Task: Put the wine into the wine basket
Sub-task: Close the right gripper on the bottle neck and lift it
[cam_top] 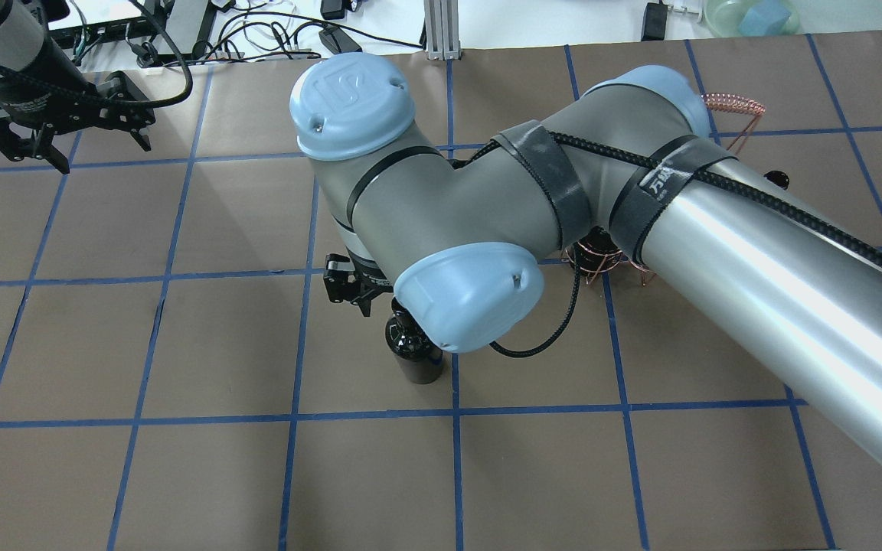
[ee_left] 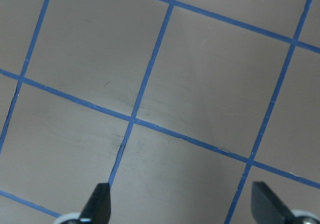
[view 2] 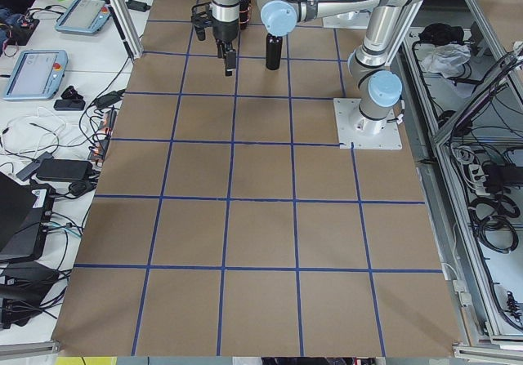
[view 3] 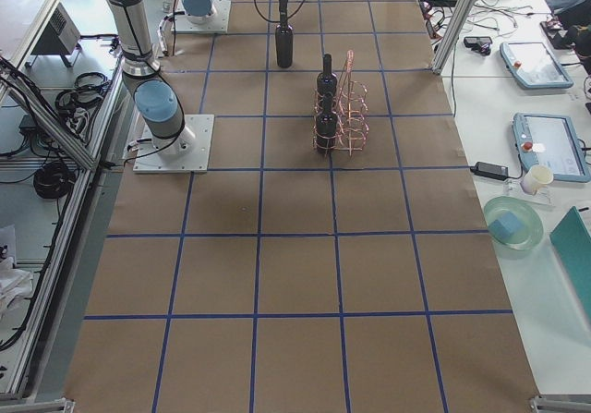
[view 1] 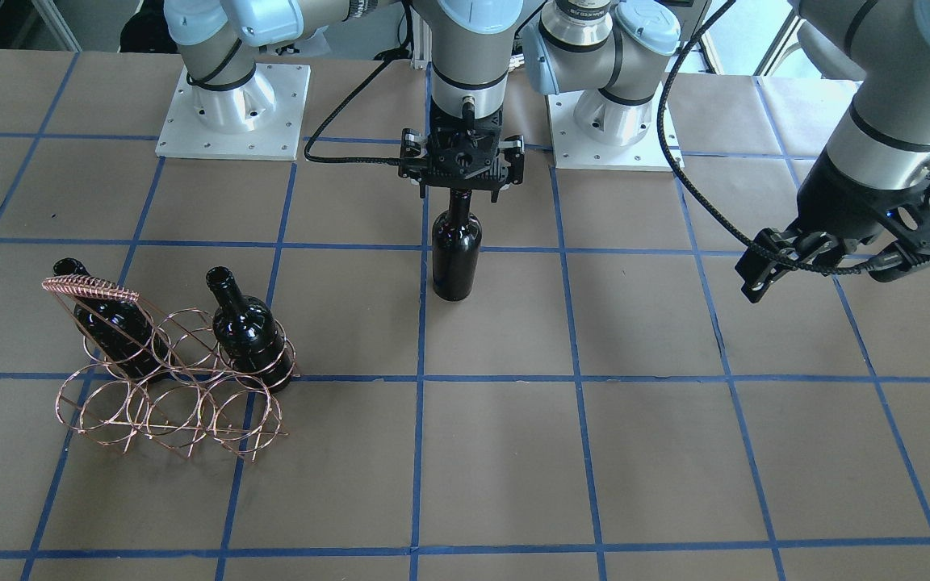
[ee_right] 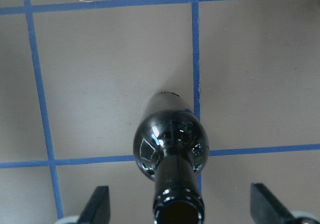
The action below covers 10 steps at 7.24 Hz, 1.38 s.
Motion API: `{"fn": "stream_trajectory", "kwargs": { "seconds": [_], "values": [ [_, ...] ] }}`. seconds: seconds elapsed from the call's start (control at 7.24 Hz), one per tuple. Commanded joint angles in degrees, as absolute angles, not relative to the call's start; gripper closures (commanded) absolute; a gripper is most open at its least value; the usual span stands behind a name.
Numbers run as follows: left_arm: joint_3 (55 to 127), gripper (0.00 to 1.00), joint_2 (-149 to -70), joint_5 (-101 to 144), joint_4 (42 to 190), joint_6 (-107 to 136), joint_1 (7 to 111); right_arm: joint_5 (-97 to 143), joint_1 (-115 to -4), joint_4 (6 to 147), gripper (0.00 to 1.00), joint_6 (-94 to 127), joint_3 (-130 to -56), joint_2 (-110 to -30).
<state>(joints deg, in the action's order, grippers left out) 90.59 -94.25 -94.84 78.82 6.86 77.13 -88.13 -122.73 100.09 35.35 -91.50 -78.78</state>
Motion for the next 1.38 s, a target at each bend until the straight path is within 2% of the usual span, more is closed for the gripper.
{"fn": "stream_trajectory", "kwargs": {
  "seconds": [0.0,0.14,0.55,0.69,0.97,1.1,1.24],
  "values": [
    [90.7,0.00,-94.6,-94.9,78.9,6.9,77.2,-88.1,-122.9,100.5,0.05,35.5,-91.9,-78.6],
    [90.7,0.00,-94.7,-94.9,79.0,6.9,77.2,-88.0,-122.9,100.5,0.11,35.4,-91.9,-78.6],
    [90.8,0.00,-94.8,-94.9,79.7,6.9,77.1,-88.0,-122.9,101.9,0.22,35.6,-92.5,-78.4],
    [90.8,0.00,-94.9,-94.9,79.7,6.9,77.2,-88.0,-122.9,102.0,0.34,35.5,-92.5,-78.4],
    [90.8,0.00,-94.9,-94.8,79.8,6.9,77.2,-87.9,-122.9,102.0,0.68,35.0,-92.8,-78.3],
    [90.8,0.00,-94.9,-94.8,79.8,6.9,77.2,-87.9,-122.9,102.0,0.76,35.2,-92.8,-78.3],
    [90.8,0.00,-94.9,-94.8,79.8,6.9,77.2,-87.8,-122.9,101.9,0.95,35.6,-92.8,-78.4]
  ]
}}
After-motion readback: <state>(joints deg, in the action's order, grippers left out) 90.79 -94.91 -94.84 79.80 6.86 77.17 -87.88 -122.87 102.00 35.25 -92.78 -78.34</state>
